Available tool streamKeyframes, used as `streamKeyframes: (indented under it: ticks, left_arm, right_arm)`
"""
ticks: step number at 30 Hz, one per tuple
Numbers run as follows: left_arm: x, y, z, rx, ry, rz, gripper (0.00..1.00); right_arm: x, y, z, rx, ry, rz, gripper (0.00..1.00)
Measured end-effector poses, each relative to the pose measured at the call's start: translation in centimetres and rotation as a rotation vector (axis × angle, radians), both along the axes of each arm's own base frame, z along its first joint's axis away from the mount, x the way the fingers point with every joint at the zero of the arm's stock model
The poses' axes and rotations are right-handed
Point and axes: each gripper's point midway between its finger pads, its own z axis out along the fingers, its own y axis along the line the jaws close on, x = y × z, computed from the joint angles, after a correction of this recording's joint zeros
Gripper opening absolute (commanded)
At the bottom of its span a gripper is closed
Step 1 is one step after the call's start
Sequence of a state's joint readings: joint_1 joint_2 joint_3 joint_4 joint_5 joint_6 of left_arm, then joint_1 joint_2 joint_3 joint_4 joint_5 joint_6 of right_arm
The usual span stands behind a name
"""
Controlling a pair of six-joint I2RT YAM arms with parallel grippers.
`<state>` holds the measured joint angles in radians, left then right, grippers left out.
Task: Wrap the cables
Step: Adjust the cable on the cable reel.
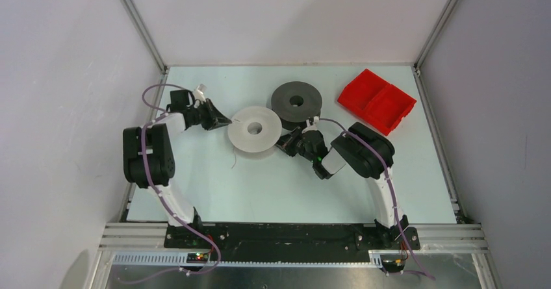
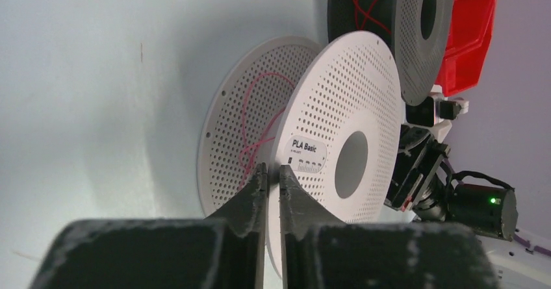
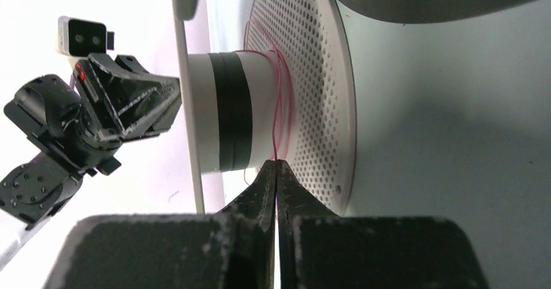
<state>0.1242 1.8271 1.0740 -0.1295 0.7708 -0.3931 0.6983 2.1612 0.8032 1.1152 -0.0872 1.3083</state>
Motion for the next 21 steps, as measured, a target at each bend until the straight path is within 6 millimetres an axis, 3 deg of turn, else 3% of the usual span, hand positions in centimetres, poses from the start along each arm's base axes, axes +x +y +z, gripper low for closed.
streamKeyframes:
  ticks: [3, 10, 21]
  left_arm:
    - [-1.6, -0.2, 0.1, -0.002, 0.012, 0.016, 0.01]
    - [-5.1, -0.6, 0.0, -0.009, 0.047, 0.097, 0.02]
    - [-6.9, -1.1, -0.1, -0.056, 0.034, 0.246, 0.01]
  right_arm:
    - [0.2, -0.1, 0.3, 0.006, -0.010, -0.005, 0.00]
    - [0.8, -0.4, 0.0, -0.030, -0.039, -0.063, 0.00]
    - [1.1, -0.8, -0.9, -0.089, -0.044, -0.194, 0.00]
